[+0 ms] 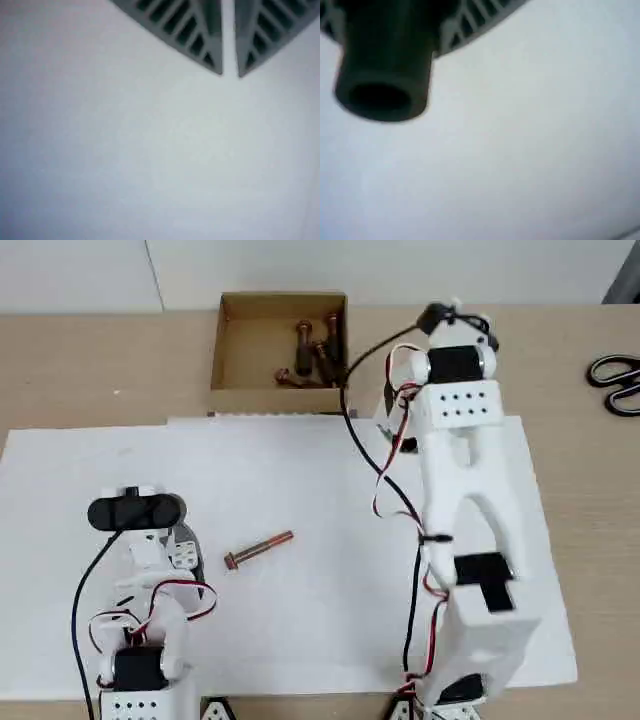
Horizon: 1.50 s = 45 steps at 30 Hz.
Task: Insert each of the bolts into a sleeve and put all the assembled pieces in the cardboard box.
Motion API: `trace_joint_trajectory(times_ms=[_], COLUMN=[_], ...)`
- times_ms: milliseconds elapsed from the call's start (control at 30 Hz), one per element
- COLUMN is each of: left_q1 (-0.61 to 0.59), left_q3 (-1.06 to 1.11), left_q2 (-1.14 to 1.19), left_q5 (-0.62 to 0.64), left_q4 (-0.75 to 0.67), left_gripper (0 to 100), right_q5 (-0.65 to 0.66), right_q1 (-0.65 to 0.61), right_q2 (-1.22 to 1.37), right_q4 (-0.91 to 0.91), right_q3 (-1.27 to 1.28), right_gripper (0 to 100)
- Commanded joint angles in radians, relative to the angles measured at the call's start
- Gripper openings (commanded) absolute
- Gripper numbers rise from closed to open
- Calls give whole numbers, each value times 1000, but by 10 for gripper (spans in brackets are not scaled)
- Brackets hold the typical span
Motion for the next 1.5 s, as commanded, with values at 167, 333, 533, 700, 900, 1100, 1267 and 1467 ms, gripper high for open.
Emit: trace_joint_trajectory(times_ms=[167, 333, 533, 700, 900, 1100, 1267, 1467], left_q1=[20, 20, 15, 18, 15, 15, 21, 23], left_q3=[-8, -147, -265, -346, -472, -789, -1139, -1455], left_q2=[-9, -3, -3, -2, 28, 388, 796, 1218], left_q5=[-8, -8, -109, -192, -212, -206, -209, -370], left_q4=[-21, 100, 216, 259, 348, 390, 528, 763], left_gripper=[7, 7, 7, 7, 7, 7, 7, 7], right_q5=[28, 74, 146, 180, 178, 175, 173, 176], right_q1=[-4, -1, -1, 1, 1, 8, 105, 226], right_q2=[-298, -503, -746, -921, -1069, -1129, -1133, -1133], right_q4=[12, 10, 8, 8, 1, 1, 1, 2], right_q3=[140, 359, 667, 870, 1016, 1066, 1066, 1066], right_gripper=[2, 2, 2, 2, 2, 2, 2, 2])
